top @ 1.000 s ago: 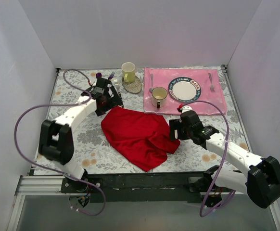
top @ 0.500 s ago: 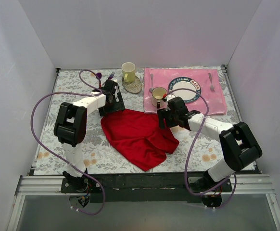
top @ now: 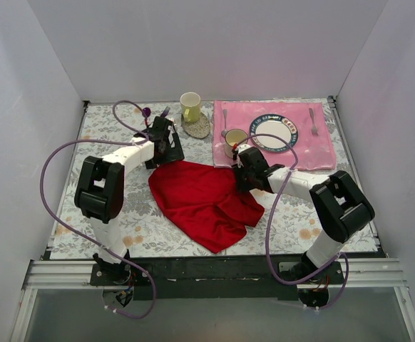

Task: Fold the napkin, place the utensils inside, and roll it up
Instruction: Flatten the napkin out

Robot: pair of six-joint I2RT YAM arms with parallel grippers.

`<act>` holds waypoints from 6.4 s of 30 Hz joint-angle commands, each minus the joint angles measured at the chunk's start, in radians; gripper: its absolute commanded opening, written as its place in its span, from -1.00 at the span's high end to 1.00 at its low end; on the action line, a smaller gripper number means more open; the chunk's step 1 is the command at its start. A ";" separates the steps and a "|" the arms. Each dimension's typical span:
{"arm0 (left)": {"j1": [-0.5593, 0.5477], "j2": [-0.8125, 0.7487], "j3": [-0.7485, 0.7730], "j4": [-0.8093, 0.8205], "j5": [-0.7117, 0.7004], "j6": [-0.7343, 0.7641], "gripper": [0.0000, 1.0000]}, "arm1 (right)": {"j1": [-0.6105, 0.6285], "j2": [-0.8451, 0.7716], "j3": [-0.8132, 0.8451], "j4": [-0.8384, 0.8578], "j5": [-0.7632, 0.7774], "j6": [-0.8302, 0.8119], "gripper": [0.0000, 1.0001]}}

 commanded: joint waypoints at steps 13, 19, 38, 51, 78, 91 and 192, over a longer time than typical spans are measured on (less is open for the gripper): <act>-0.003 0.125 0.077 0.018 -0.052 0.112 -0.64 | 0.006 -0.007 0.045 0.013 -0.059 0.003 0.97; 0.008 0.036 0.104 -0.029 -0.178 0.060 0.78 | 0.050 -0.018 0.093 -0.047 -0.036 -0.044 0.97; 0.081 -0.773 0.251 -0.327 -0.820 -0.064 1.00 | 0.359 -0.197 0.619 -0.283 -0.367 -0.189 0.97; 0.081 -0.875 0.353 -0.017 -0.957 0.290 1.00 | 0.361 -0.302 0.576 0.054 -0.909 0.143 0.97; 0.322 -0.346 0.497 -0.258 -0.667 0.045 1.00 | 0.121 0.122 0.886 -0.228 -0.849 0.058 0.97; 0.328 -0.896 0.409 -0.186 -0.767 -0.040 1.00 | 0.446 -0.166 0.898 -0.334 -0.759 0.040 0.97; -0.026 -0.033 -0.204 0.365 0.359 -0.322 0.21 | 0.009 -0.222 0.147 -0.138 -0.370 0.075 -0.14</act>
